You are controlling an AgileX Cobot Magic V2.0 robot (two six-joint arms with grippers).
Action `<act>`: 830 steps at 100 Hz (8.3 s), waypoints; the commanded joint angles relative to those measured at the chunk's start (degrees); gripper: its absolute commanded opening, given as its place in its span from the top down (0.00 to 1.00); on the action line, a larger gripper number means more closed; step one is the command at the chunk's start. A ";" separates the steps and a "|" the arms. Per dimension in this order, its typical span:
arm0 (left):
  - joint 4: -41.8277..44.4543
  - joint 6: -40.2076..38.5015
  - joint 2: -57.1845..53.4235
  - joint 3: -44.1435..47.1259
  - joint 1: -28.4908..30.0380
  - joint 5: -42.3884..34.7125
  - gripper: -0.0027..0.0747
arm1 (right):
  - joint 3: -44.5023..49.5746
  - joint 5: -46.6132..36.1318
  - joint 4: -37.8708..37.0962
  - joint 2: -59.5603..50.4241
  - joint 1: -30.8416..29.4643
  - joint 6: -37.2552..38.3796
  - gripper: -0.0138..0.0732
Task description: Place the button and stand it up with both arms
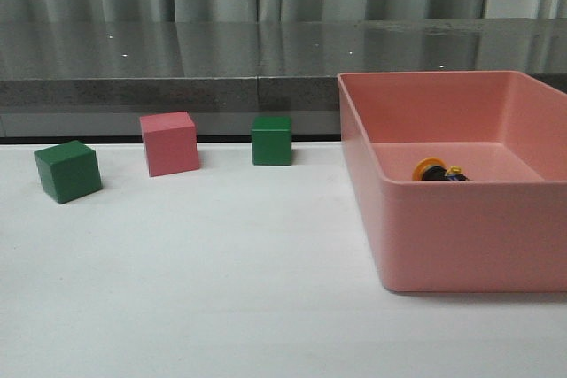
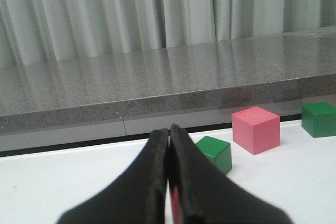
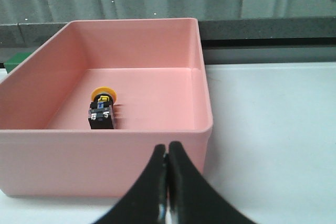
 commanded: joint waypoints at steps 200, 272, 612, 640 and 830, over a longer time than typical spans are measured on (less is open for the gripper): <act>-0.10 -0.64 -1.79 1.71 0.08 -4.49 0.99 | -64.91 22.05 32.91 81.48 2.28 -39.00 0.33; -0.10 -0.64 -1.79 1.71 0.08 -4.49 0.99 | -67.82 13.74 27.38 100.83 5.38 -39.63 0.34; -0.10 -0.64 -1.79 1.71 0.08 -4.49 0.99 | -103.88 33.05 16.95 122.91 35.36 -62.63 0.15; -0.10 -0.64 -1.79 1.71 0.08 -4.49 0.99 | -109.71 38.71 12.42 115.16 34.98 -52.35 0.15; -0.10 -0.64 -1.79 1.71 0.08 -4.49 0.99 | -26.95 -9.73 -6.52 29.63 0.88 -11.12 0.97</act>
